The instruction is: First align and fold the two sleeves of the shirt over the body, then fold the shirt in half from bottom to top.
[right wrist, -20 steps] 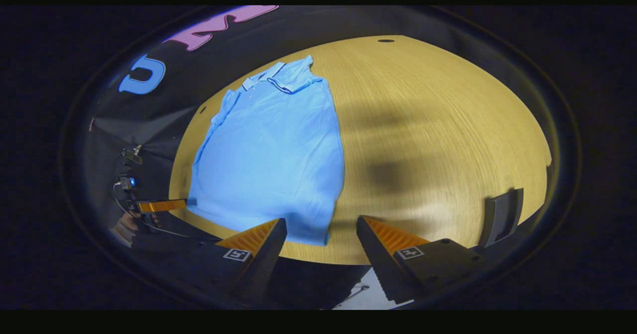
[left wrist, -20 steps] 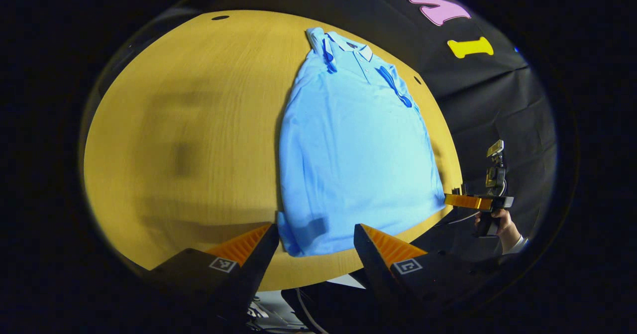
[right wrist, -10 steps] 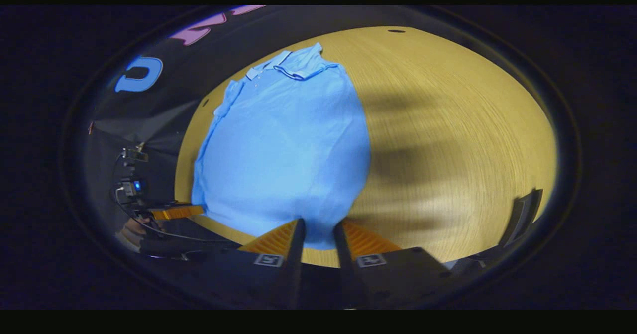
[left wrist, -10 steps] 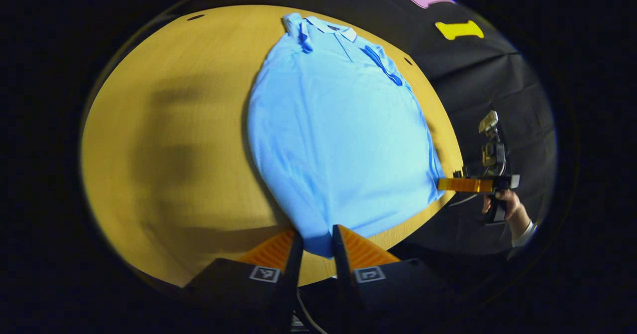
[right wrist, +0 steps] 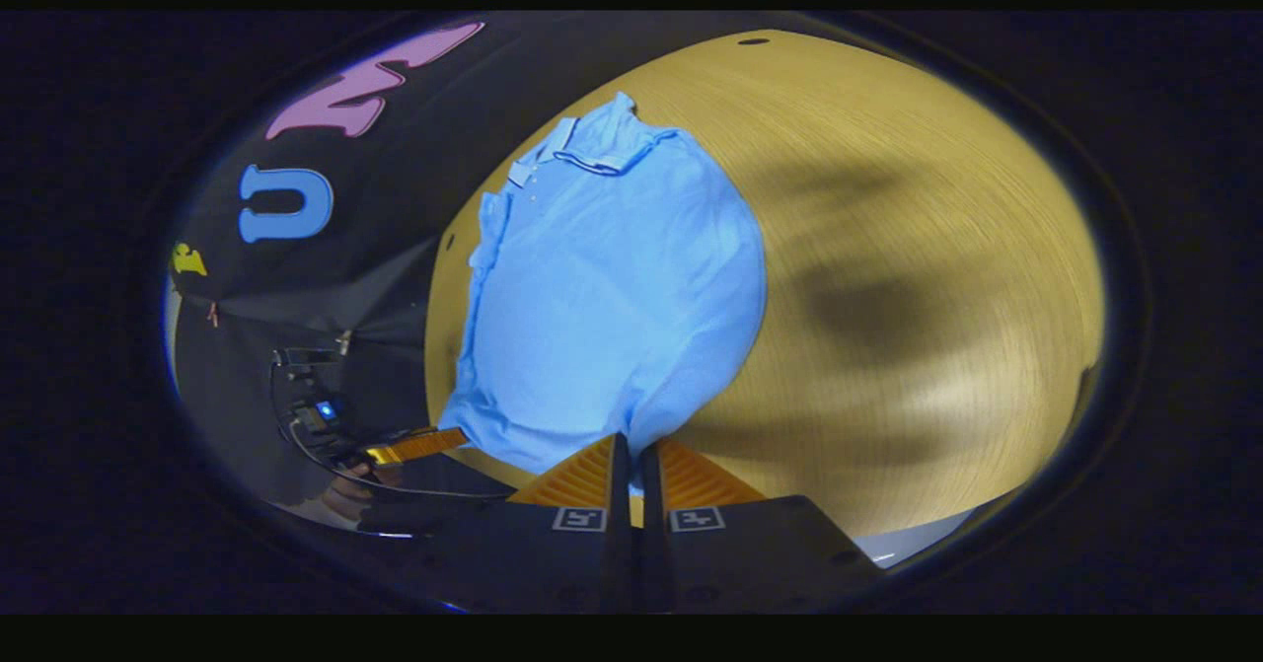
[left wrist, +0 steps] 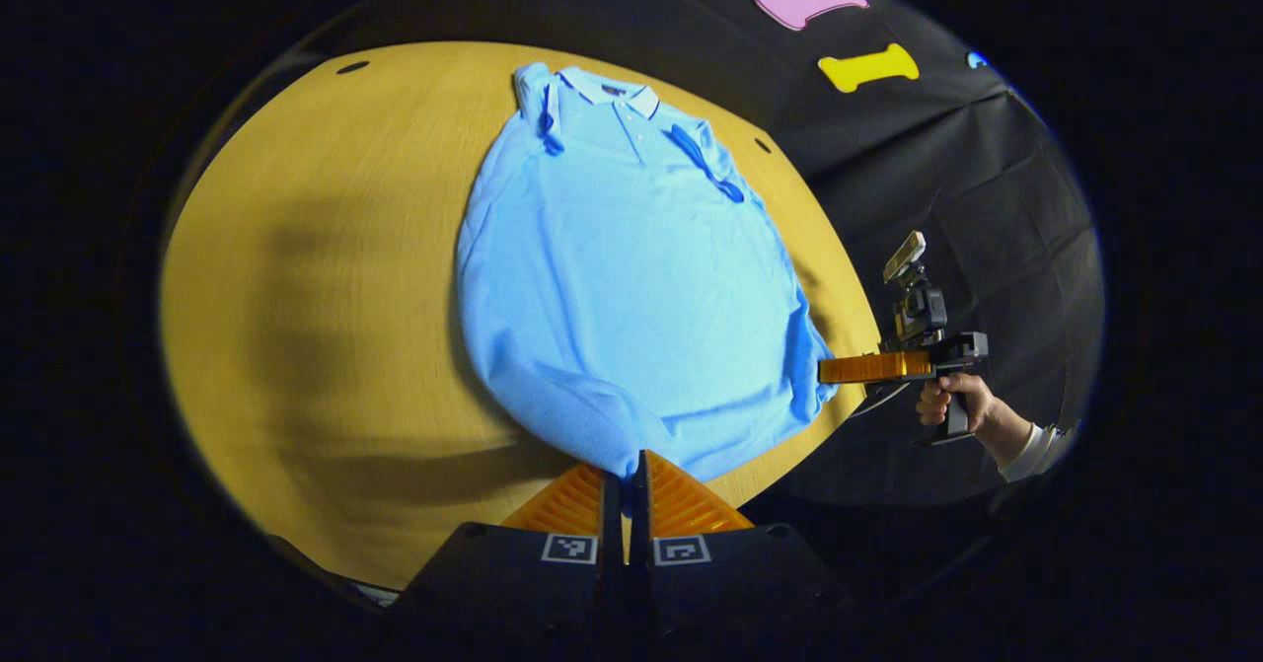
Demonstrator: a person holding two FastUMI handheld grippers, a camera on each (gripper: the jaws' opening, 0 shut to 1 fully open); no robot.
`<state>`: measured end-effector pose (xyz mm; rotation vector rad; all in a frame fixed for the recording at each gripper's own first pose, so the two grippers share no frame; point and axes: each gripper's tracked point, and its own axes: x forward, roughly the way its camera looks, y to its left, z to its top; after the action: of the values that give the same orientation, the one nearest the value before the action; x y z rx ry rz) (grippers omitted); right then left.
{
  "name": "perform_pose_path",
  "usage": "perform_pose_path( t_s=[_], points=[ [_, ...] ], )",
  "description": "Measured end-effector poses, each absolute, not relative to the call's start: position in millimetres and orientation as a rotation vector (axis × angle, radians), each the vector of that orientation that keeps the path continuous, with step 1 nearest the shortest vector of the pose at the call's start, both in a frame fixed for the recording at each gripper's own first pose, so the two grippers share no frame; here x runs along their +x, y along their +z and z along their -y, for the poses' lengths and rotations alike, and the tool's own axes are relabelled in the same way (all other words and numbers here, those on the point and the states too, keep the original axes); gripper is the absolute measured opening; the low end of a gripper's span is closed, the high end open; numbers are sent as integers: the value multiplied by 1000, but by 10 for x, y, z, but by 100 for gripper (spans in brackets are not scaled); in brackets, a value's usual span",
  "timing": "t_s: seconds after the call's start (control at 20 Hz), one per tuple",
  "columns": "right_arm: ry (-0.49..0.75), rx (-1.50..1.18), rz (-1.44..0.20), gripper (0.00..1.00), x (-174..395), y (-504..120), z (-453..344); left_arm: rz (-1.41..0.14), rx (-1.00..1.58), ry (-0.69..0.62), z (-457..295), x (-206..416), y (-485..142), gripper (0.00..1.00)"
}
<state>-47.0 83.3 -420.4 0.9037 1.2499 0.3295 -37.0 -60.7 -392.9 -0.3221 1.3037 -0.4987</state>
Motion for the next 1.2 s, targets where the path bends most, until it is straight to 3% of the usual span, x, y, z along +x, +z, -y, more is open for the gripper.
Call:
perform_pose_path(
  t_s=[0.05,0.2,0.35,0.4,0.55,0.95,1.05,1.2],
  points=[
    [359,905,-1218,8,-389,-4106,-872,-1280,-330,-500,603,-285,-3865,6],
    [456,906,-1120,11,-125,-3745,-988,-1205,-354,-493,568,8,-3635,6],
    [514,909,-1012,8,223,-3379,-1008,-1121,-363,-494,595,347,-3418,6],
    [523,908,-977,2,365,-3279,-1003,-1097,-364,-493,596,472,-3346,6],
    [536,874,-887,8,831,-3021,-895,-1020,-355,-486,569,902,-3120,6],
    [430,701,-655,5,2834,-2820,-415,-834,-398,-371,651,2729,-2764,6],
    [393,660,-637,8,3375,-2992,-338,-816,-426,-316,668,3344,-2973,6],
    [342,624,-666,8,3971,-3560,-314,-924,-454,-232,652,3810,-3664,6]
  ],
)
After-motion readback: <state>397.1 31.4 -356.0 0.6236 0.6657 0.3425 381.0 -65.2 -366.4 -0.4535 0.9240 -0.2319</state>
